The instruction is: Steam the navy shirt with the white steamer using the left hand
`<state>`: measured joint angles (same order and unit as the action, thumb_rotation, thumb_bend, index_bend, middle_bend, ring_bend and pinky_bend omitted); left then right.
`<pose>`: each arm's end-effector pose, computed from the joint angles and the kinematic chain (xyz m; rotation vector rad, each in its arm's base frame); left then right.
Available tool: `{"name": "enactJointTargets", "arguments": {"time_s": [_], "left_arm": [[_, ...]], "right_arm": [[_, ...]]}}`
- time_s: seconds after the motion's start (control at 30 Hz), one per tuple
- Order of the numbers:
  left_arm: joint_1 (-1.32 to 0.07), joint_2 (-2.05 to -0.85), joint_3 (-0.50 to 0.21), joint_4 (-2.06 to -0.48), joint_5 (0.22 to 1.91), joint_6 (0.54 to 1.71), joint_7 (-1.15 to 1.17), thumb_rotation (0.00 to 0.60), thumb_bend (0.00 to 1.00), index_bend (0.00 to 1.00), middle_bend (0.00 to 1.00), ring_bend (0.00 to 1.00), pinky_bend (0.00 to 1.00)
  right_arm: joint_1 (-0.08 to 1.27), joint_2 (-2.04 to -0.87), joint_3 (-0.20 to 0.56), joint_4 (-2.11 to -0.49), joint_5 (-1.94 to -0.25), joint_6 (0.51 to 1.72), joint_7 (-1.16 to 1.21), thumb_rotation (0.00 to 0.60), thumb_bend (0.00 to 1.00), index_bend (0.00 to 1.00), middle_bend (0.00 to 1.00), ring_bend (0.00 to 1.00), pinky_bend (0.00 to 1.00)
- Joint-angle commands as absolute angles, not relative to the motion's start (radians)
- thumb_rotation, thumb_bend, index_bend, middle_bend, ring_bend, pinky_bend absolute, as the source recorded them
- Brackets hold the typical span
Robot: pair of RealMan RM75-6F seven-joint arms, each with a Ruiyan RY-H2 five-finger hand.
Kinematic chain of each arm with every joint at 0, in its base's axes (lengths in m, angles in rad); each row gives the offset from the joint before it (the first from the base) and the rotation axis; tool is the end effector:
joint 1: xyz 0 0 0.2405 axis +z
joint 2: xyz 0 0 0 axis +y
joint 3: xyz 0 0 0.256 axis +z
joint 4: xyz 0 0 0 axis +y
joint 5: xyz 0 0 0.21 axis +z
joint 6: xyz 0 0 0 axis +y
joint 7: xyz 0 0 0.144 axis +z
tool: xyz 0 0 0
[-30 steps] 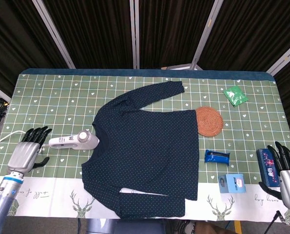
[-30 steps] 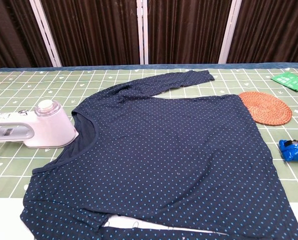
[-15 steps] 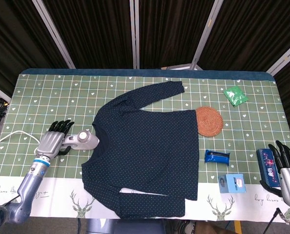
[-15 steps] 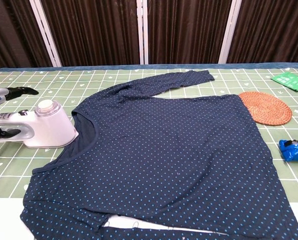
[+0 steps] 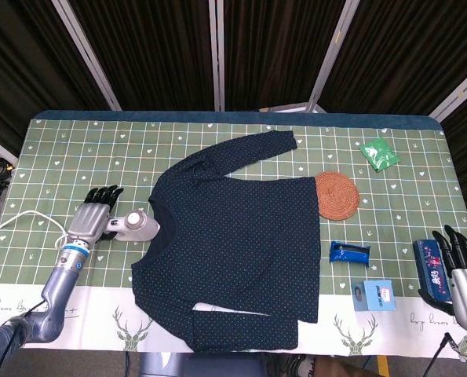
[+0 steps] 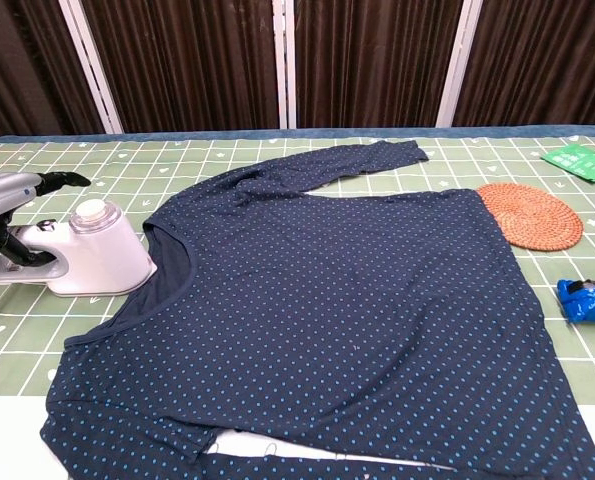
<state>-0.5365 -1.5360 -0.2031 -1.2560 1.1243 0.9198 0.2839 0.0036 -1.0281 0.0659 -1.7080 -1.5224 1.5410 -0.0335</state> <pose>-0.2673 0.3394 0.0134 -1.6453 -1.0134 -0.6898 -0.3045 -0.1586 0.1870 1.3331 -0.8669 0.8834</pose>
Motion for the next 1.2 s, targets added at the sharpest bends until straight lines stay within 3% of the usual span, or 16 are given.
{"name": "enactJointTargets", "arguments": {"time_s": [0.03,0.17,0.33,0.4,0.5,0.53,0.67,1.0,1.2], "left_arm": [[-0.552,-1.551,-0.216,-1.228,1.100,0.910,0.289,0.600,0.38,0.00,0.01,0.01,0.08],[-0.566,-1.562,-0.221,-1.200,1.084,0.898,0.290,0.600,0.45,0.09,0.17,0.16,0.22],[-0.578,-1.571,-0.215,-1.169,1.090,0.896,0.283,0.600,0.50,0.42,0.45,0.41,0.51],[-0.578,-1.575,-0.210,-1.159,1.109,0.908,0.264,0.600,0.52,0.57,0.56,0.51,0.69],[-0.576,-1.579,-0.205,-1.141,1.153,0.939,0.222,0.600,0.56,0.75,0.69,0.65,0.92],[-0.574,-1.582,-0.204,-1.133,1.169,0.956,0.211,0.600,0.59,0.79,0.71,0.68,0.95],[-0.569,-1.583,-0.194,-1.119,1.241,1.011,0.127,0.600,0.64,0.89,0.78,0.74,1.00],[-0.595,-1.533,-0.175,-1.178,1.423,1.096,-0.094,0.600,0.64,0.91,0.80,0.76,1.00],[-0.654,-1.548,-0.174,-1.211,1.468,1.068,-0.092,0.600,0.64,0.91,0.80,0.76,1.00]], "right_arm": [[0.004,-1.029,0.067,-1.706,-1.520,1.541,-0.033,0.600,0.00,0.00,0.00,0.00,0.00],[0.007,-1.032,0.068,-1.703,-1.513,1.535,-0.034,0.600,0.00,0.00,0.00,0.00,0.00],[0.010,-1.034,0.068,-1.701,-1.508,1.528,-0.038,0.600,0.00,0.00,0.00,0.00,0.00],[0.011,-1.035,0.068,-1.701,-1.506,1.525,-0.040,0.600,0.00,0.00,0.00,0.00,0.00],[0.012,-1.036,0.067,-1.701,-1.503,1.522,-0.042,0.600,0.00,0.00,0.00,0.00,0.00],[0.012,-1.036,0.067,-1.701,-1.503,1.522,-0.043,0.600,0.00,0.00,0.00,0.00,0.00],[0.013,-1.037,0.067,-1.701,-1.501,1.521,-0.042,0.600,0.00,0.00,0.00,0.00,0.00],[0.013,-1.035,0.066,-1.705,-1.503,1.525,-0.039,0.600,0.00,0.00,0.00,0.00,0.00],[0.012,-1.032,0.068,-1.706,-1.499,1.525,-0.033,0.600,0.00,0.00,0.00,0.00,0.00]]}}
